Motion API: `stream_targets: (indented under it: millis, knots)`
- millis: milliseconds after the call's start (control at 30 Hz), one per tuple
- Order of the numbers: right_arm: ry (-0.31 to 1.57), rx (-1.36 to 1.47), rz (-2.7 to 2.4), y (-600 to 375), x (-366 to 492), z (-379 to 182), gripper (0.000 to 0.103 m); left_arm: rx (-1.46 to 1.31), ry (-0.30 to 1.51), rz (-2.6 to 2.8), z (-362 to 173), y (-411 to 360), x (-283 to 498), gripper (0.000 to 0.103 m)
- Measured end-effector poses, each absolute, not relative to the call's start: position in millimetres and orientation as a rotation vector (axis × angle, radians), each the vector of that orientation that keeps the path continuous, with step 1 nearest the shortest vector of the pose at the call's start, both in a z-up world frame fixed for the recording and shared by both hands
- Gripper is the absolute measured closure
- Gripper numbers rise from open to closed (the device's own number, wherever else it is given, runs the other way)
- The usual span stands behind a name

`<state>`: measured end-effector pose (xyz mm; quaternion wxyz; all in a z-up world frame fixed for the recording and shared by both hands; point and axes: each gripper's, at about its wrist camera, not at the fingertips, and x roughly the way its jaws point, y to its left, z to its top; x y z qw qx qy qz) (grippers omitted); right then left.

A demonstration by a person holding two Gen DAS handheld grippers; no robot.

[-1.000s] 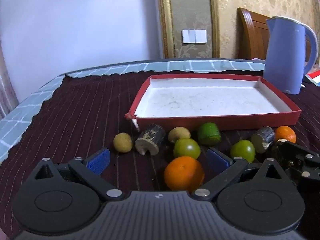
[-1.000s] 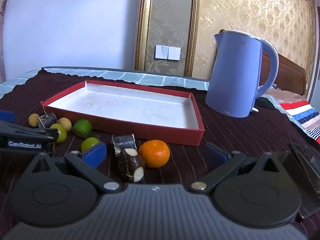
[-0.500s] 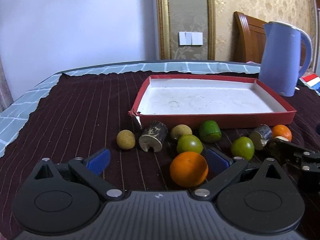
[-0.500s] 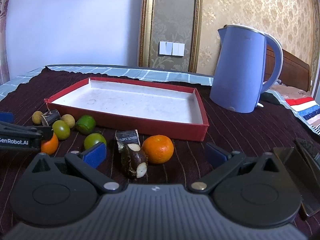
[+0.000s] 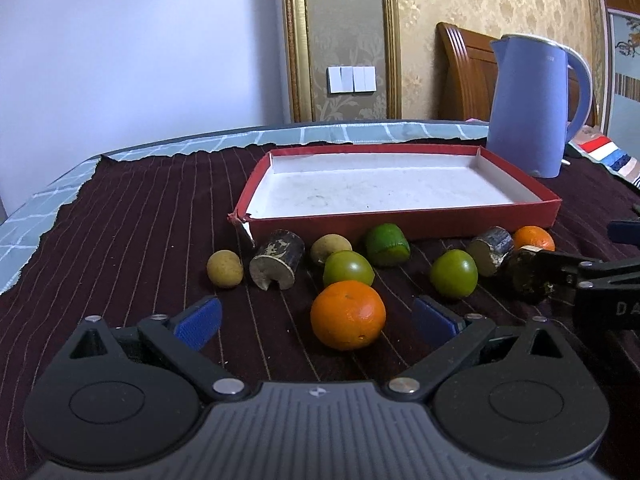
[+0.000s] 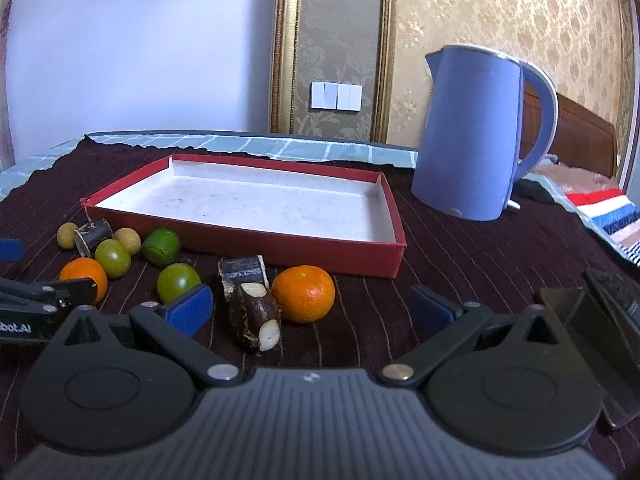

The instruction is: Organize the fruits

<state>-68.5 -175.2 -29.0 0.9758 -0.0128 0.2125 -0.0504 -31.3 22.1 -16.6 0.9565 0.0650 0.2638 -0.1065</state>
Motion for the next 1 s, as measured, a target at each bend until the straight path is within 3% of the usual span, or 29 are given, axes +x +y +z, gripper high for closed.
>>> stream_targets:
  millis: [100,167,233,333,700,767,1000]
  knots:
    - [0.432,-0.036,-0.104,-176.3,-68.8,-31.2,0.0,0.134,0.571,-0.212,-22.3,17.7,-23.5,0.02]
    - [0.432,-0.043,-0.112,-176.6,-69.2,-32.4,0.0,0.128,0.61,-0.216,-27.6,15.5,-17.0,0.042]
    - [0.435,-0.048,-0.109,-177.8,-67.6,-32.5,0.0,0.103,0.619,-0.221,-28.9,15.3,-13.6,0.045]
    - [0.441,-0.055,-0.111,-179.3,-66.8,-33.9,0.0,0.103,0.623,-0.239,-26.8,11.4,-13.2,0.062]
    - [0.458,-0.052,-0.057,-186.1,-69.2,-36.3,0.0,0.117,0.613,-0.217,-24.4,9.2,-20.4,0.062]
    - [0.469,-0.071,-0.039,-183.2,-68.4,-38.7,0.011,0.128,0.605,-0.211,-24.4,7.8,-21.1,0.062]
    - [0.511,-0.082,0.038,-168.3,-57.9,-45.8,0.032,0.143,0.597,-0.209,-25.5,7.2,-22.3,0.062]
